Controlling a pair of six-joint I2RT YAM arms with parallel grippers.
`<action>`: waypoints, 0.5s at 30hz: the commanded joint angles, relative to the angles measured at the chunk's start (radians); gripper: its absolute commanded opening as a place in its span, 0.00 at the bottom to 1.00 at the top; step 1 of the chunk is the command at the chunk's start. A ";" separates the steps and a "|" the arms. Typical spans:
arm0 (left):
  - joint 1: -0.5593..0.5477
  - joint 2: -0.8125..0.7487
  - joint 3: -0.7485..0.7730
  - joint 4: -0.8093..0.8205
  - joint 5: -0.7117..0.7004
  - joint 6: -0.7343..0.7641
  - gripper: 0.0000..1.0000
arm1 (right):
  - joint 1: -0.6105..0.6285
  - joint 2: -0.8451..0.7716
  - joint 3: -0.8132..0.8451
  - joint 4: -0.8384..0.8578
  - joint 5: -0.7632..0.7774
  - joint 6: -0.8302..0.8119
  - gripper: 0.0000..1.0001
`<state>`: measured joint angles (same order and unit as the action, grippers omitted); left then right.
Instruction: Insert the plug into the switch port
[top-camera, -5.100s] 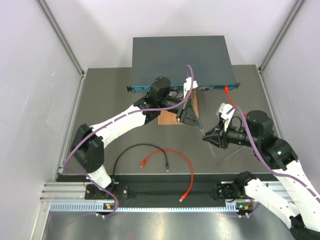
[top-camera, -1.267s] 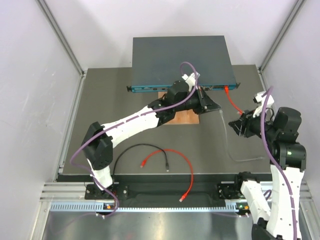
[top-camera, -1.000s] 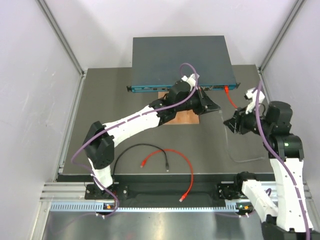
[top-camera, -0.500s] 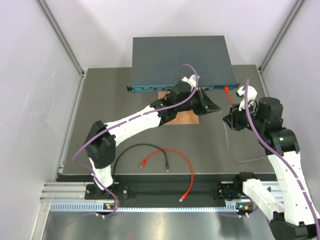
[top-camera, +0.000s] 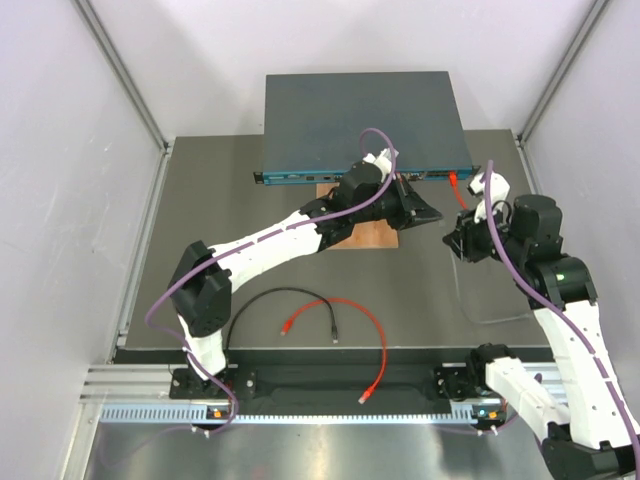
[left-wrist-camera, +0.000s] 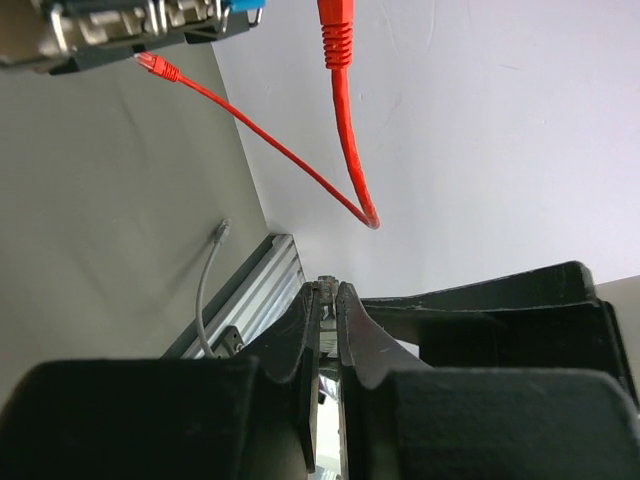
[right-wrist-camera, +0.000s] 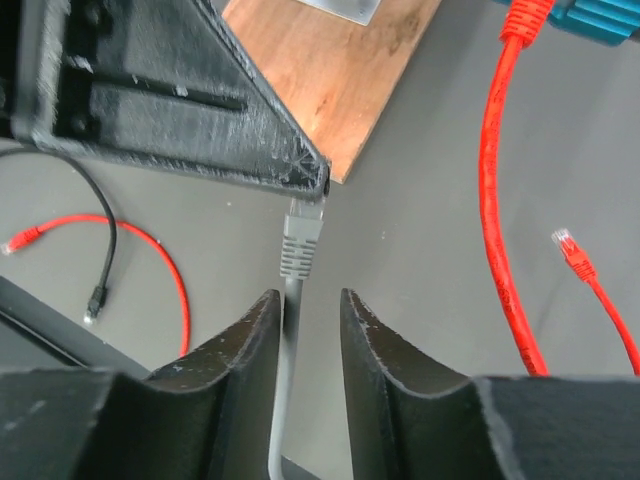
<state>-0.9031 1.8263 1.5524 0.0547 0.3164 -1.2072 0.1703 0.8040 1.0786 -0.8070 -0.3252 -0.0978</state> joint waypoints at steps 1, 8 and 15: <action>0.006 0.007 0.014 0.065 0.004 -0.035 0.00 | 0.015 -0.017 -0.009 0.028 -0.005 -0.014 0.29; 0.006 0.008 0.006 0.106 0.019 -0.055 0.00 | 0.015 -0.026 -0.026 0.038 -0.005 -0.011 0.19; 0.007 0.001 -0.002 0.139 0.023 -0.040 0.19 | 0.015 -0.026 0.004 0.048 0.012 0.026 0.00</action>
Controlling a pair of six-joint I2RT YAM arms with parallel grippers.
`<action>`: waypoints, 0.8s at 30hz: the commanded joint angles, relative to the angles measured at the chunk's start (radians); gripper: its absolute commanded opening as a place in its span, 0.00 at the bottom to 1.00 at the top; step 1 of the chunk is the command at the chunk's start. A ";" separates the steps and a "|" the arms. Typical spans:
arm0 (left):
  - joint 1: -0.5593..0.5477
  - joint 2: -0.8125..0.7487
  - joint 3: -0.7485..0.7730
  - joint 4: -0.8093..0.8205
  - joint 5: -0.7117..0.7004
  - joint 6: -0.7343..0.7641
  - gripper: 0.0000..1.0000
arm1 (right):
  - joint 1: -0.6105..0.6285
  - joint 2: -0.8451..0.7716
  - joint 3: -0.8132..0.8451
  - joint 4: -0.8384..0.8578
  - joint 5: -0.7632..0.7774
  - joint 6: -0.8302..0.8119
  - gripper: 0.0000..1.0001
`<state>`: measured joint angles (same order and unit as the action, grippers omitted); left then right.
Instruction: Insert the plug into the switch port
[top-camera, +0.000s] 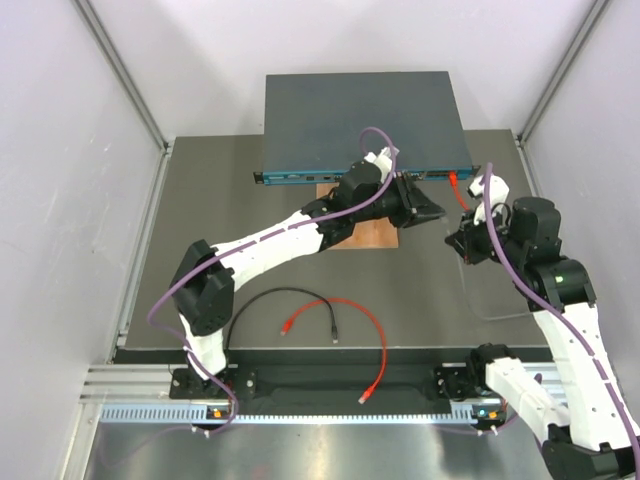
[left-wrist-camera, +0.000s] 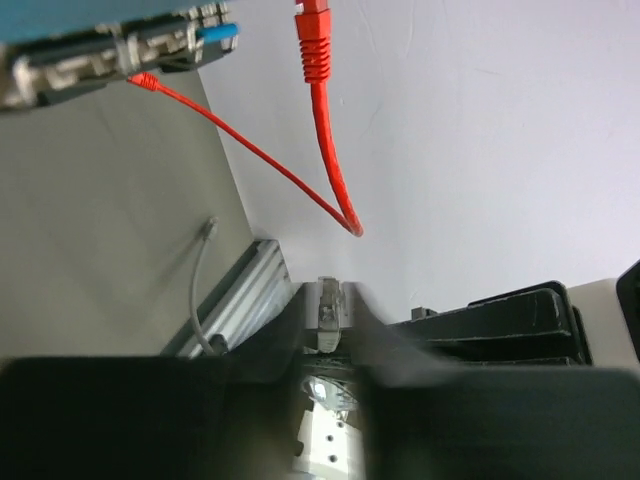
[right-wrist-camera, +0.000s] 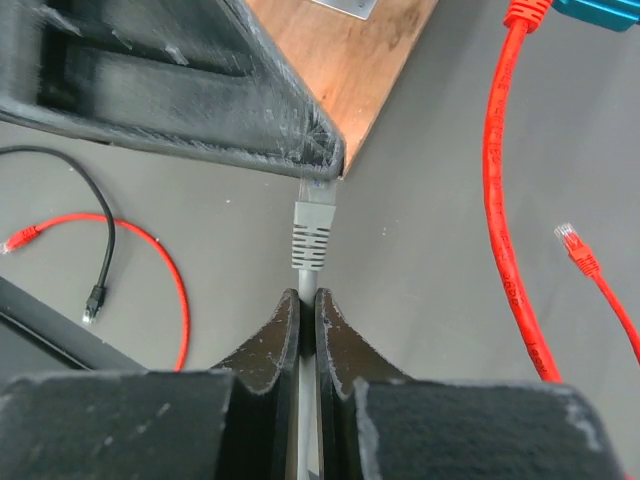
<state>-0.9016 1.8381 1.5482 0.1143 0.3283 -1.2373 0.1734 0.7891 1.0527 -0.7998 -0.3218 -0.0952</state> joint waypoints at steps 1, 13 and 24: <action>0.010 -0.014 0.007 0.079 0.011 0.002 0.42 | 0.012 -0.002 0.039 0.037 0.021 0.032 0.00; 0.110 -0.215 0.004 -0.093 -0.054 0.341 0.99 | 0.012 0.148 0.216 -0.021 0.202 0.123 0.00; 0.167 -0.352 -0.100 -0.131 -0.101 0.487 0.99 | 0.038 0.282 0.328 -0.052 0.219 0.130 0.00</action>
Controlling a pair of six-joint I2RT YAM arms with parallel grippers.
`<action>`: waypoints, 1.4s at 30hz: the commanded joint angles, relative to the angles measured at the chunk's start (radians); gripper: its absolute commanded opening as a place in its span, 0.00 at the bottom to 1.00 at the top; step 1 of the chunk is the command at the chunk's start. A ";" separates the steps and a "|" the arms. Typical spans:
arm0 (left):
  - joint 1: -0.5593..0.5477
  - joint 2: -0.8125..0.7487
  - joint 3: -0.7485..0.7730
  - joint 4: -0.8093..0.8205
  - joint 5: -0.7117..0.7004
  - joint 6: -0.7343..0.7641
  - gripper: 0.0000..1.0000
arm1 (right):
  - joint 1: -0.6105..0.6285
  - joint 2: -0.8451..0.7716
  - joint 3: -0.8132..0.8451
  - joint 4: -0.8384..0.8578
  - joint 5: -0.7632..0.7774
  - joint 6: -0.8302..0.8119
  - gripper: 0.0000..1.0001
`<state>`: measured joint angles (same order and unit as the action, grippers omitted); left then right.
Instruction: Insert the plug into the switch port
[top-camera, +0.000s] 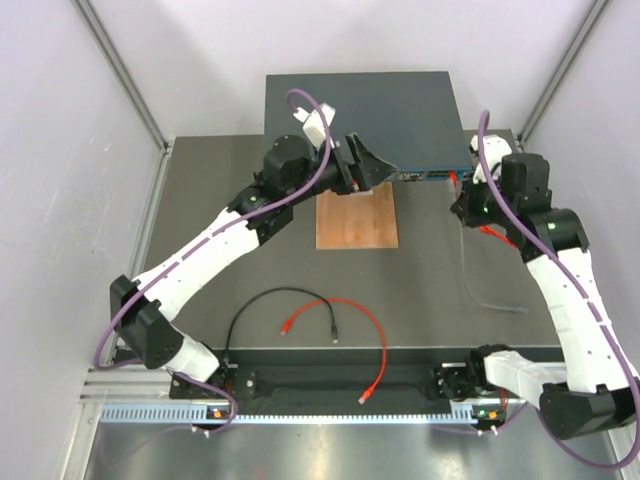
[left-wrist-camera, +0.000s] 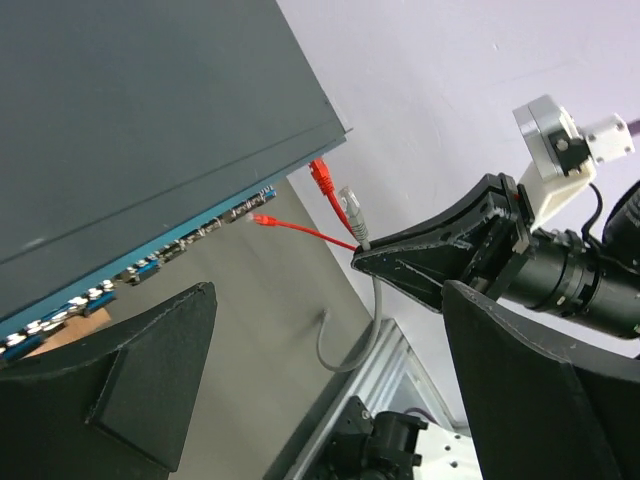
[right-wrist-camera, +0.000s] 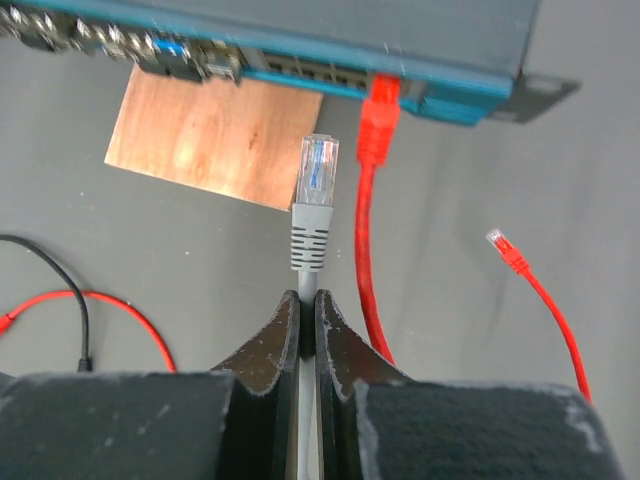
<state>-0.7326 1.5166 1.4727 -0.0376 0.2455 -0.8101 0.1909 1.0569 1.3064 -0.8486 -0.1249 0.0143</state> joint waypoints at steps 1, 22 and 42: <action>-0.001 -0.039 -0.031 0.030 -0.017 0.066 0.99 | 0.022 0.031 0.083 -0.006 0.022 0.021 0.00; 0.001 -0.072 -0.031 0.030 -0.074 0.160 0.99 | 0.030 0.175 0.185 -0.066 0.090 0.052 0.00; 0.035 -0.050 -0.035 0.028 -0.046 0.109 0.99 | 0.030 0.239 0.243 -0.046 0.113 0.069 0.00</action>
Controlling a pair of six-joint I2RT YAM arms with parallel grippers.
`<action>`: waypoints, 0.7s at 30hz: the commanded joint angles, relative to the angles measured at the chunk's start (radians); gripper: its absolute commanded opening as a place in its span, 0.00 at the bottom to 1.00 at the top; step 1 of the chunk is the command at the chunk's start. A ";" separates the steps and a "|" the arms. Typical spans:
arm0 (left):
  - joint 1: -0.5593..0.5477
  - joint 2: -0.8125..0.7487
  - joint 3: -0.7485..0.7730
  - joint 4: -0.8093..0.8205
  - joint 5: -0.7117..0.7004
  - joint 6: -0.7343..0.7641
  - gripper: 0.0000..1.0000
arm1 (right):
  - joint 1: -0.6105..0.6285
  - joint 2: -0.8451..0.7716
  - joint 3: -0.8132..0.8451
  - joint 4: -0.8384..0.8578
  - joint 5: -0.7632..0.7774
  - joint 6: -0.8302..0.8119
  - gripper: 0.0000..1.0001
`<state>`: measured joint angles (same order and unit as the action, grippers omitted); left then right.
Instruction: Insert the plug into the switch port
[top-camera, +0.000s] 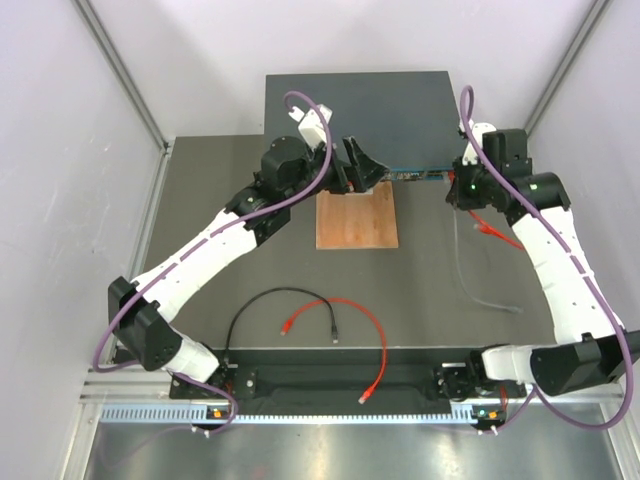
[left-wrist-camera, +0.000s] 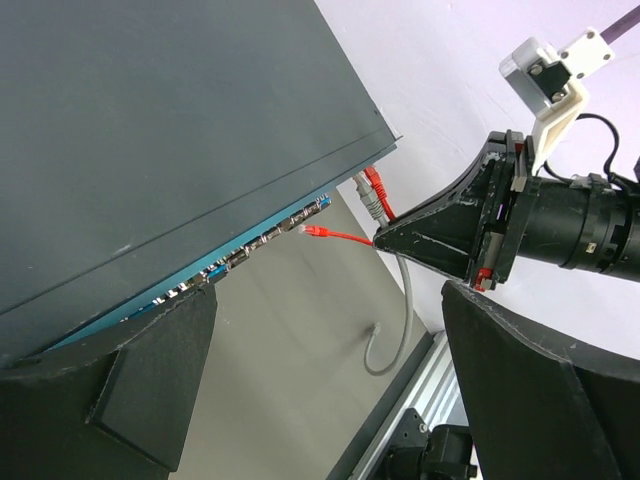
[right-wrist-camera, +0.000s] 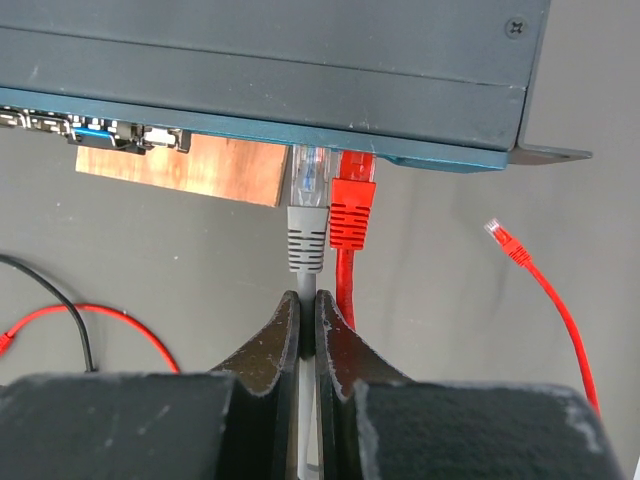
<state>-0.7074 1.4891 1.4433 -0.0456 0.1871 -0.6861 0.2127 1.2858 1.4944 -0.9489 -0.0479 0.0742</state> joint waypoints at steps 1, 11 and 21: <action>0.009 -0.021 -0.004 0.038 0.014 -0.015 0.99 | 0.010 0.012 0.056 0.058 0.037 0.009 0.00; 0.019 -0.018 -0.021 0.036 0.026 -0.036 0.99 | 0.022 0.030 0.119 0.067 0.039 0.022 0.00; 0.025 -0.007 -0.024 0.067 0.044 -0.050 0.99 | 0.067 0.027 0.113 0.078 0.101 0.003 0.00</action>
<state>-0.6891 1.4895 1.4189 -0.0444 0.2180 -0.7284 0.2592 1.3132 1.5539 -0.9726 0.0124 0.0818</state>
